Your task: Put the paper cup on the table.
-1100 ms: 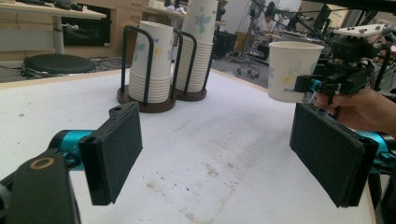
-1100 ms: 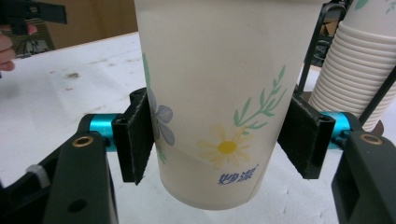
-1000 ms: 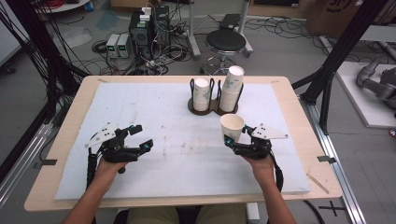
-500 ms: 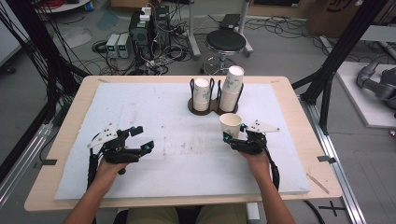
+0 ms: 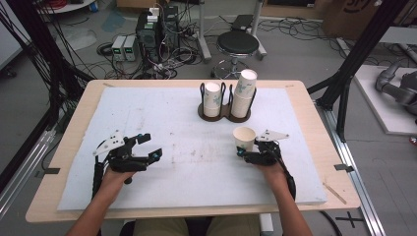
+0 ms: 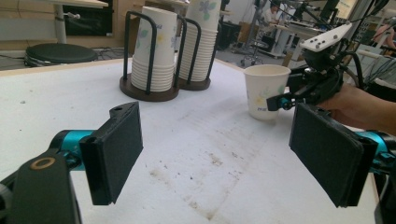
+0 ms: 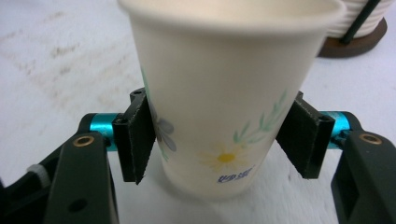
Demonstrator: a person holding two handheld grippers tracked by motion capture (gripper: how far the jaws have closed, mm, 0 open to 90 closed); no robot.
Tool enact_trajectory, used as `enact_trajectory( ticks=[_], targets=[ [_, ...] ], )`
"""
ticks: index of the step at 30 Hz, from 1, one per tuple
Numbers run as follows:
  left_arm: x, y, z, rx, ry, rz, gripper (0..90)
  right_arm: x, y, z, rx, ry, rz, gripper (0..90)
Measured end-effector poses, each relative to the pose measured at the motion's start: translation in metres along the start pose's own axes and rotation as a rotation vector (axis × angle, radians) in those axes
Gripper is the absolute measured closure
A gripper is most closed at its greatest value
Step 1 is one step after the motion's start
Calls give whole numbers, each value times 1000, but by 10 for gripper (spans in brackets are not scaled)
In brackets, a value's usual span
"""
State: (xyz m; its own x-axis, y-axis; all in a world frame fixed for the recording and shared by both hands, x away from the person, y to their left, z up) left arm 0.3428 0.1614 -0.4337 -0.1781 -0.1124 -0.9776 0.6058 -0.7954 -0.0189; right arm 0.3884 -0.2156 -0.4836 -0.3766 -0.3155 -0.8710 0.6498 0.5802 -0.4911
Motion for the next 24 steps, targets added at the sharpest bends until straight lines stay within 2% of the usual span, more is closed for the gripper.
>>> enact_trajectory(
  ticks=[3, 8, 11, 13, 14, 16, 21, 24],
  targets=[
    [0, 0, 0, -1, 1, -4, 173, 5, -5, 0, -5, -21, -23, 346],
    [1, 0, 0, -1, -3, -9, 173, 7, -6, 0, -10, -23, -28, 336],
    [1, 1, -1, -1, -3, -13, 173, 7, -6, 1, -15, -10, -32, 315],
    [2, 1, -1, -3, -5, -16, 173, 7, -7, 1, -13, -3, -20, 257],
    [2, 1, -1, -4, -8, -17, 171, 7, -8, 1, -8, 14, -17, 225],
    [2, 1, -1, 2, -18, -16, 167, 7, -11, 1, -13, 39, -15, 215],
    [1, 0, -2, 6, -22, -22, 161, 7, -26, -2, -9, 22, 10, 214],
    [1, 0, -3, 0, -24, -27, 160, 5, -41, -4, 3, 33, 39, 215]
  ],
)
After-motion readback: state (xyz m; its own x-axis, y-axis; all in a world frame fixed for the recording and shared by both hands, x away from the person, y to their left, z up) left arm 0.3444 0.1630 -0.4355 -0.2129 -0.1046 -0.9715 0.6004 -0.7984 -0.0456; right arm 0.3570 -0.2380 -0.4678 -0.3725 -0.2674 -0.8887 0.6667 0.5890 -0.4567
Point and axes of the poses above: each handheld gripper's, and its own axes: y roughly forward along the jaws, x roughly out of its underside, z roughly to its right, the point moved 6 cm from there along y, roughly forward along the jaws, and after that the axes turned 6 degrees about z, right-handed, at the moved point
